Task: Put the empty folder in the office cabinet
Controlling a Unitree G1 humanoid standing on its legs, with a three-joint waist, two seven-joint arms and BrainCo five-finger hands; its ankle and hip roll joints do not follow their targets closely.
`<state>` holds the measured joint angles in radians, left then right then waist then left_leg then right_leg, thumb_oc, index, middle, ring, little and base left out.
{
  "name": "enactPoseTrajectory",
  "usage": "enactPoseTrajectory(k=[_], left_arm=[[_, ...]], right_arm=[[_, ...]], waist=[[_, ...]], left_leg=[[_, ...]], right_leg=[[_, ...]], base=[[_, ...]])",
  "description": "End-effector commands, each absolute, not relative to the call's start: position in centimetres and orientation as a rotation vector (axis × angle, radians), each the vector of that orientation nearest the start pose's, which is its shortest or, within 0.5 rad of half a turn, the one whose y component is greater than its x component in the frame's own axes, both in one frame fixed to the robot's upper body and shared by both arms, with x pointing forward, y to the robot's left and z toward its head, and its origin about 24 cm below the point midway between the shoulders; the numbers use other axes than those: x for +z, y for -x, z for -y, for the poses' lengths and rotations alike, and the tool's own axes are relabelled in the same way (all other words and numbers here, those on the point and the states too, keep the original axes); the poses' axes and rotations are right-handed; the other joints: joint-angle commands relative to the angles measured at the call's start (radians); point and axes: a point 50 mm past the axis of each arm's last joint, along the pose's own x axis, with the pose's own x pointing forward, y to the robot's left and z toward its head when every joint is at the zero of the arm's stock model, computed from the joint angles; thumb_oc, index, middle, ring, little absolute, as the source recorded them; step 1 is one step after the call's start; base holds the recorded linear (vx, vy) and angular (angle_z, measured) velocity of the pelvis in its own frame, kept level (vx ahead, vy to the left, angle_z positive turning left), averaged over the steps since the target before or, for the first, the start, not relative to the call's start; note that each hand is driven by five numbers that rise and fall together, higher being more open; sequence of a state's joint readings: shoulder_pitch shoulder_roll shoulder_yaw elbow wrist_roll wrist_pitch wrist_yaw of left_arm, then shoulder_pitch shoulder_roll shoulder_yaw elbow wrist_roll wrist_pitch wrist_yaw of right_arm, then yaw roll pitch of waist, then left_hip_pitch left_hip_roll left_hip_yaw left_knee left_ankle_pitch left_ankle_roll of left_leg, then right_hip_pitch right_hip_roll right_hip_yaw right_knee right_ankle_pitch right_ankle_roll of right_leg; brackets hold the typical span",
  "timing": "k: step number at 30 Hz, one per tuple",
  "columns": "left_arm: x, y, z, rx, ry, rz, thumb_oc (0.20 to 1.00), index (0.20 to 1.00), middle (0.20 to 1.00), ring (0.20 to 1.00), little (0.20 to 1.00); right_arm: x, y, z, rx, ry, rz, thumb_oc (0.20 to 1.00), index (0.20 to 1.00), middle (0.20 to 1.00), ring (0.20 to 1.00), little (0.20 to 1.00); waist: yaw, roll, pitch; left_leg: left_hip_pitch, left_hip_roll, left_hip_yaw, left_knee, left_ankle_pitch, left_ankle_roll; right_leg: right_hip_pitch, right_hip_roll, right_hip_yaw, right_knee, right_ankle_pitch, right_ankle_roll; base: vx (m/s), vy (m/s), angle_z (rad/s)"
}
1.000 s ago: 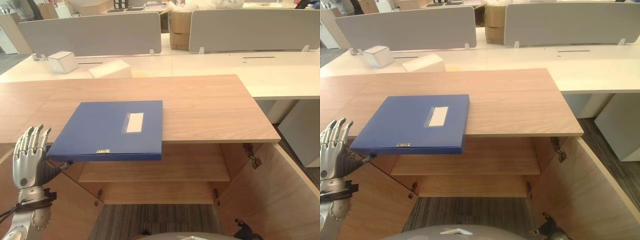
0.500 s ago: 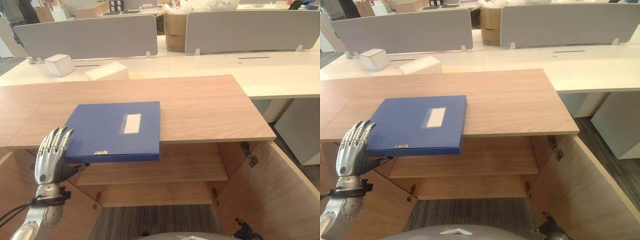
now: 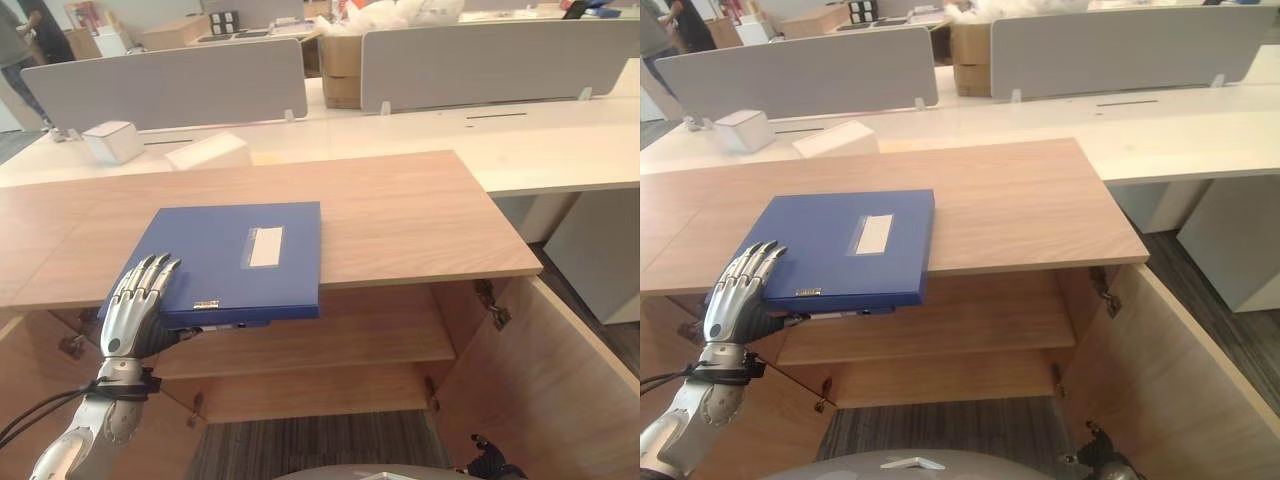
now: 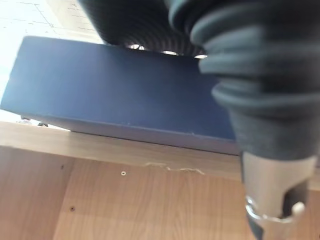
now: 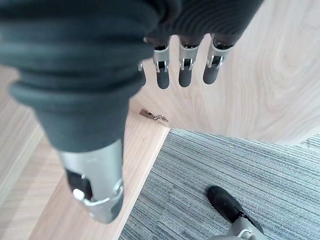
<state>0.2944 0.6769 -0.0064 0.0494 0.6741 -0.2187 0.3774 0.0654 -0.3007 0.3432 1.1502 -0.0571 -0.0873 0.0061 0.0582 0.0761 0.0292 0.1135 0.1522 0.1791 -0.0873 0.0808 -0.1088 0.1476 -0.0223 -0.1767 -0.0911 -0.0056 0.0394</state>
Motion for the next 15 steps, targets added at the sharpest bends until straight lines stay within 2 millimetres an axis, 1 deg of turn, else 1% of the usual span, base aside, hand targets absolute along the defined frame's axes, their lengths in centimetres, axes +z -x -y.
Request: enactPoseTrajectory(k=[1, 2, 11, 12, 14, 15], left_arm=[[5.8, -20.4, -28.4, 0.06, -1.376, 0.152, 0.438, 0.438, 0.438, 0.438, 0.438], [5.7, -20.5, -28.4, 0.06, -1.381, 0.151, 0.2, 0.2, 0.2, 0.2, 0.2], [6.5, -20.6, -28.8, 0.081, -1.398, 0.168, 0.2, 0.2, 0.2, 0.2, 0.2], [7.1, -20.6, -28.8, 0.096, -1.392, 0.194, 0.2, 0.2, 0.2, 0.2, 0.2], [7.5, -20.6, -28.8, 0.106, -1.387, 0.208, 0.2, 0.2, 0.2, 0.2, 0.2], [8.6, -20.6, -28.7, 0.138, -1.367, 0.253, 0.2, 0.2, 0.2, 0.2, 0.2]], right_arm=[[-15.4, -10.8, 22.8, 0.155, 0.484, -1.08, 1.0, 1.0, 1.0, 1.0, 1.0], [-15.5, -10.7, 22.8, 0.155, 0.486, -1.081, 1.0, 1.0, 1.0, 1.0, 1.0], [-15.5, -10.6, 22.9, 0.15, 0.492, -1.082, 1.0, 1.0, 1.0, 1.0, 1.0], [-15.5, -10.5, 22.9, 0.15, 0.493, -1.083, 1.0, 1.0, 1.0, 1.0, 1.0], [-15.5, -10.5, 22.9, 0.151, 0.494, -1.083, 1.0, 1.0, 1.0, 1.0, 1.0], [-15.4, -10.6, 22.9, 0.152, 0.494, -1.081, 1.0, 1.0, 1.0, 1.0, 1.0]], waist=[[-0.022, -0.04, -0.003], [-0.023, -0.04, -0.003], [-0.025, -0.043, -0.005], [-0.023, -0.044, -0.005], [-0.022, -0.044, -0.005], [-0.018, -0.045, -0.007]], left_leg=[[0.0, 0.085, -0.028, 0.0, -0.027, -0.064], [0.001, 0.085, -0.027, 0.0, -0.028, -0.063], [0.007, 0.084, -0.021, 0.0, -0.034, -0.062], [0.008, 0.083, -0.02, 0.0, -0.035, -0.062], [0.008, 0.083, -0.02, 0.0, -0.035, -0.061], [0.008, 0.082, -0.021, 0.0, -0.036, -0.061]], right_leg=[[0.014, -0.102, 0.001, 0.004, -0.004, 0.092], [0.014, -0.102, 0.003, 0.004, -0.004, 0.093], [0.011, -0.104, 0.011, 0.004, 0.001, 0.095], [0.01, -0.104, 0.011, 0.004, 0.001, 0.095], [0.011, -0.104, 0.012, 0.004, 0.001, 0.095], [0.012, -0.104, 0.01, 0.004, 0.001, 0.096]], base=[[0.01, 0.012, -0.05], [0.01, 0.016, -0.04], [0.0, 0.003, -0.01], [0.0, 0.0, 0.0], [0.0, 0.0, 0.0], [0.0, 0.0, 0.0]])
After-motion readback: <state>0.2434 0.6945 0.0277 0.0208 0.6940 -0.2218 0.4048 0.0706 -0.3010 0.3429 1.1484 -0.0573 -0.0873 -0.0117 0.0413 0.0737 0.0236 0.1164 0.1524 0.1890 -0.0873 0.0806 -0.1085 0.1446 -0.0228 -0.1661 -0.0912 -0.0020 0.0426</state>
